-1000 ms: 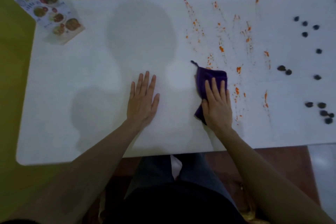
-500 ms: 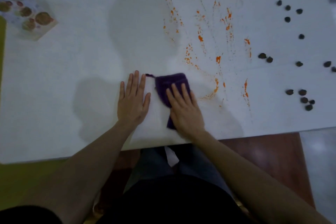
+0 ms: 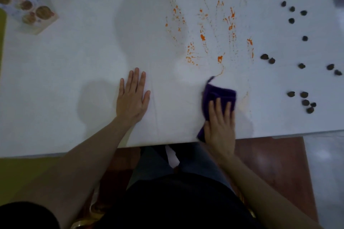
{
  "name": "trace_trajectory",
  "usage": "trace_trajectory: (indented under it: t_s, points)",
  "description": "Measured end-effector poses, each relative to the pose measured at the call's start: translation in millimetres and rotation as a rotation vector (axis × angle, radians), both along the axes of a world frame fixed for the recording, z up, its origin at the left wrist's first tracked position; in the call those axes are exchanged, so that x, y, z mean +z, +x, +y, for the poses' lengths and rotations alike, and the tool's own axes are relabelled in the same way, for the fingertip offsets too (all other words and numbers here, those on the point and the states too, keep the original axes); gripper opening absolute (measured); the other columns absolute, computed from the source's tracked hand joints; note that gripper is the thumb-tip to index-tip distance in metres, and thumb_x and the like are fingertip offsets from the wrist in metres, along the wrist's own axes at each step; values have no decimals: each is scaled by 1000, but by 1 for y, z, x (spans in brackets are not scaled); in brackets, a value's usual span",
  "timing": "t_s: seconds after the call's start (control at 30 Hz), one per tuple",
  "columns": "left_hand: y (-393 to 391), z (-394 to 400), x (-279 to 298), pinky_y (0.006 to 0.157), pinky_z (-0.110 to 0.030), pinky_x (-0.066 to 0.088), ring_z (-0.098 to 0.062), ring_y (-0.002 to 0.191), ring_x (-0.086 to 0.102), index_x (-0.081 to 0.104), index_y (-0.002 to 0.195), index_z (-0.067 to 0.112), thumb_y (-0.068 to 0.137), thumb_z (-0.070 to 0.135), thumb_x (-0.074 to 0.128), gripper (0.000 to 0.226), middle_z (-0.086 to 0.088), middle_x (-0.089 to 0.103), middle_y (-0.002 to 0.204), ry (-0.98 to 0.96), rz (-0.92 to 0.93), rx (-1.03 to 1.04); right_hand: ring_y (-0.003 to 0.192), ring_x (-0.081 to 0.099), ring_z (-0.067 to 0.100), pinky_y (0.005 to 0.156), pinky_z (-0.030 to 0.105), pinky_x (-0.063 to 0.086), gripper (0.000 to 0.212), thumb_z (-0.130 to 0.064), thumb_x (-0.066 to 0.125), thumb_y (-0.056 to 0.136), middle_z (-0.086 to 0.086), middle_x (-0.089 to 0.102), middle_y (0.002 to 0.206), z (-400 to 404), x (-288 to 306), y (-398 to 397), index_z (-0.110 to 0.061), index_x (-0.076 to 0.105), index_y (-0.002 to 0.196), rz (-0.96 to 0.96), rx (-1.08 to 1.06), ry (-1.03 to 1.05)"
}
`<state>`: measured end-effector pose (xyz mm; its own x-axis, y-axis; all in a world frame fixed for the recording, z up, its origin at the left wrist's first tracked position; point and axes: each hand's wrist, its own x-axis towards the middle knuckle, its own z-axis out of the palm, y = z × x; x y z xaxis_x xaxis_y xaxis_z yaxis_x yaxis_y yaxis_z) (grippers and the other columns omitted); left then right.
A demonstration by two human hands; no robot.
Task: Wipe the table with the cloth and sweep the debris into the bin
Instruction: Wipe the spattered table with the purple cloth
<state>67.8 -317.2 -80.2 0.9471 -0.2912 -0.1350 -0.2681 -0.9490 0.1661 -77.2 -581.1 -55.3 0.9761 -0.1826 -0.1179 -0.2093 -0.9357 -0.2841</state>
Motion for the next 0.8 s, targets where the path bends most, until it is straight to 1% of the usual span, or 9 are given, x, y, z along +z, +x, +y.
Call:
trace_trajectory:
  t_s: [0.07, 0.13, 0.23, 0.3, 0.4, 0.57, 0.7, 0.77, 0.8]
  points:
    - [-4, -3, 1, 124, -45, 1, -20, 153, -2, 2, 158, 17, 102, 43, 16, 64, -4, -2, 166, -1, -4, 12, 149, 11, 39, 120, 55, 15, 67, -19, 50, 91, 11, 22, 161, 26, -1, 6, -9, 28, 153, -9, 170, -14]
    - [-13, -8, 1, 124, -45, 1, -19, 153, -5, 0, 158, 18, 102, 43, 15, 63, -4, -4, 166, -13, 0, 28, 149, 8, 37, 120, 54, 13, 66, -21, 48, 94, 9, 18, 162, 38, -1, 25, -11, 24, 155, -9, 314, -19]
    - [-31, -22, 1, 124, -45, 0, -18, 153, -6, -1, 158, 18, 102, 43, 16, 64, -3, -5, 166, -42, 1, 29, 150, 4, 34, 122, 51, 8, 64, -24, 44, 97, 8, 15, 163, 21, 0, 58, -13, 20, 156, 10, 387, -34]
    - [-41, -34, 1, 124, -45, 0, -18, 153, -5, 1, 158, 18, 101, 42, 18, 65, -3, -3, 166, -56, 8, 19, 150, 4, 33, 122, 49, 7, 64, -23, 45, 96, 8, 17, 162, -10, 0, 72, -14, 22, 155, 14, 339, -48]
    - [-51, -47, -2, 124, -45, 1, -18, 153, -2, 5, 158, 17, 100, 43, 20, 66, -3, 0, 166, -42, 14, 28, 150, 4, 33, 122, 48, 7, 63, -19, 46, 97, 8, 17, 163, -69, -1, 74, -15, 22, 155, 11, 180, -38]
    - [-54, -49, -6, 124, -46, 4, -19, 154, 2, 7, 158, 17, 99, 44, 20, 66, -4, 4, 166, -5, -4, 38, 150, 6, 33, 121, 52, 12, 59, -21, 35, 97, 8, 18, 162, -138, -2, 22, -13, 24, 155, 6, -37, 1]
    - [-53, -49, -7, 124, -46, 5, -20, 154, 4, 10, 158, 18, 99, 43, 23, 66, -4, 6, 166, -4, -26, 31, 149, 9, 38, 119, 55, 15, 60, -24, 31, 96, 13, 22, 160, -120, -2, -21, -9, 28, 153, -1, -101, 12]
    - [-53, -49, -8, 124, -47, 6, -20, 154, 4, 9, 158, 18, 100, 43, 24, 66, -4, 6, 166, 1, -27, 30, 148, 10, 38, 119, 55, 17, 63, -21, 40, 91, 12, 24, 159, -89, -1, -26, -9, 30, 152, -1, -51, 21]
    - [-53, -48, -9, 124, -47, 6, -20, 154, 3, 9, 158, 18, 100, 44, 23, 66, -4, 5, 167, 5, -30, 30, 148, 13, 38, 118, 56, 19, 65, -19, 45, 88, 11, 25, 159, -72, -1, -24, -9, 32, 152, 0, 21, 22]
